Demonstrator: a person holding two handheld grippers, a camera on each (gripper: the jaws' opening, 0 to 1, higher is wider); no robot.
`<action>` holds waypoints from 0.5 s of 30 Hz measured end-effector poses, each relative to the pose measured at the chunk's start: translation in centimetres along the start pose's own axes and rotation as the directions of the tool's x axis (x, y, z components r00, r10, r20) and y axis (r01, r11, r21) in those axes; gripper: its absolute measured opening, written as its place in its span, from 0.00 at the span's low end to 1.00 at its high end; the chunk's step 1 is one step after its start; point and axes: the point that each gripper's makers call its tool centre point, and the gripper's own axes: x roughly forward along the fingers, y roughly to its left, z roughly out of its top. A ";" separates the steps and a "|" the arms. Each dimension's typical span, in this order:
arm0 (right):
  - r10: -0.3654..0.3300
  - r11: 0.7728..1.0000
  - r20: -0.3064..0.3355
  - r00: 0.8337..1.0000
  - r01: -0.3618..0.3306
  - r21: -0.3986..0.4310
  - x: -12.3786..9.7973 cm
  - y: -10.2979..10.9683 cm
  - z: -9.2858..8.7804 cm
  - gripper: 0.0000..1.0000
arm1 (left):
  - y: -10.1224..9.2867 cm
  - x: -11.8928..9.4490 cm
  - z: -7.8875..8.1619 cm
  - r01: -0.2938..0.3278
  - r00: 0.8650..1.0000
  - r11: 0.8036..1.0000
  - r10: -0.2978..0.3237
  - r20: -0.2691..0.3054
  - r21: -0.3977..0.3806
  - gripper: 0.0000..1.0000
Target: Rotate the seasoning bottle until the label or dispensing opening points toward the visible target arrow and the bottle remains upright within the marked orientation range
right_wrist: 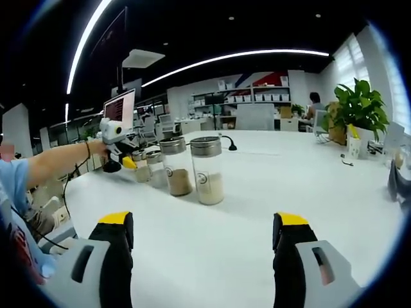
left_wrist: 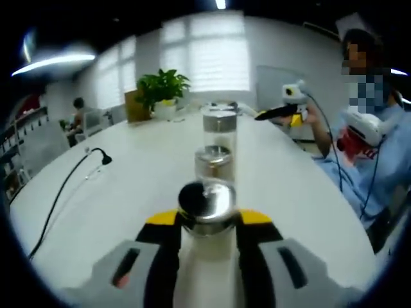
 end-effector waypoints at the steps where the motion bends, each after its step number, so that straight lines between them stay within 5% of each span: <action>1: 0.003 1.000 0.000 1.000 -0.003 -0.010 0.0 0.1 0.0 0.94 | -0.2 0.1 0.0 0.010 1.000 1.000 -0.010 -0.003 0.003 0.35; 9: 0.064 0.993 0.002 0.998 -0.064 -0.099 0.8 1.8 0.3 0.94 | -0.1 0.2 -0.1 0.063 0.997 0.997 -0.062 -0.042 0.031 0.35; 15: 0.086 0.992 -0.020 0.996 -0.088 -0.092 1.2 2.2 -0.3 0.94 | 0.2 0.2 -0.2 0.066 0.997 0.997 -0.065 -0.031 0.038 0.35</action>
